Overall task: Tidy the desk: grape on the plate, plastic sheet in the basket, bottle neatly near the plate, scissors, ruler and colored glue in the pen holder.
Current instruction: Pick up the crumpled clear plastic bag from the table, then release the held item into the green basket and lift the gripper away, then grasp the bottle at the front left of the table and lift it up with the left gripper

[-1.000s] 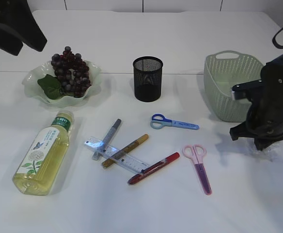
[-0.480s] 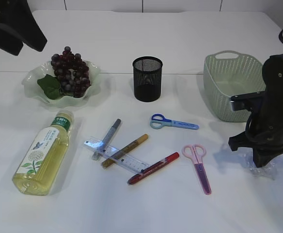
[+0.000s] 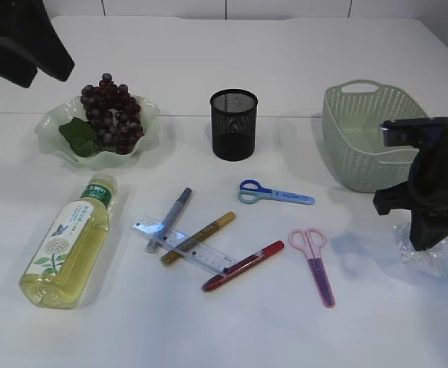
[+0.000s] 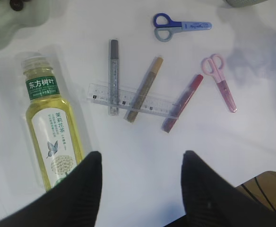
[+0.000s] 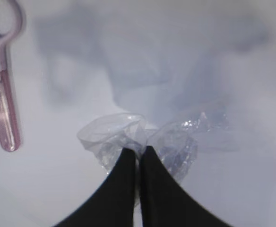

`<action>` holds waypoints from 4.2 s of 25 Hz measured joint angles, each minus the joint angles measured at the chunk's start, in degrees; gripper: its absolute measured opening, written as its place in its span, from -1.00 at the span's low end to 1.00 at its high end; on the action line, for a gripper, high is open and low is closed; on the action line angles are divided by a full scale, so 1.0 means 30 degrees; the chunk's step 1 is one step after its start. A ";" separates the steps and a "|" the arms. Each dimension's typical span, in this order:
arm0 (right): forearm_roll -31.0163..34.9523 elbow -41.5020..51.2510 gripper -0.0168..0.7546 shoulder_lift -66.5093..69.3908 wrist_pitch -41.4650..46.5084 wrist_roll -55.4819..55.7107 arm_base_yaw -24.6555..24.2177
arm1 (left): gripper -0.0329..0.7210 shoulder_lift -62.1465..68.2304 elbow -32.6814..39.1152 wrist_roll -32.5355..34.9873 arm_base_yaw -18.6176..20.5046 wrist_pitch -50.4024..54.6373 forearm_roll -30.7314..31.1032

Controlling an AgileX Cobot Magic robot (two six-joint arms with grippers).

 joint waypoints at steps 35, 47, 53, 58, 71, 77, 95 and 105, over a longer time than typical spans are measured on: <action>-0.0418 -1.7274 -0.92 0.6564 0.3531 -0.0237 -0.1889 | 0.10 0.0000 0.0000 0.0000 0.0000 0.0000 -0.0448; -0.0954 -1.9040 -0.92 0.8566 0.3740 -0.0167 -0.2016 | 0.10 0.0000 0.0000 0.0000 0.0000 0.0000 -0.0506; -0.1660 -1.9040 -0.90 0.8575 0.3828 0.0165 -0.2030 | 0.10 0.0000 0.0000 0.0000 0.0000 0.0000 -0.0631; -0.1509 -1.9040 -0.54 0.8575 0.3943 0.0240 -0.2061 | 0.09 0.0000 0.0000 0.0000 0.0000 0.0000 -0.0645; -0.1466 -1.9040 0.34 0.8575 0.5057 0.0571 -0.2061 | 0.15 0.0000 0.0000 -0.0303 0.0000 0.0000 0.0817; -0.0420 -1.9040 0.34 0.8575 0.5179 0.0610 -0.2061 | 0.42 0.0000 0.0000 -0.2041 0.0000 0.0000 0.2896; 0.3633 -1.0527 0.34 0.0847 0.5179 -0.0413 -0.1938 | 0.46 0.4286 0.0000 -0.3554 0.0035 -0.0035 0.3189; 0.5239 -0.5569 0.34 -0.5314 0.5214 -0.0762 -0.1637 | 0.46 0.7478 0.0000 -0.3586 0.0438 -0.0206 0.4239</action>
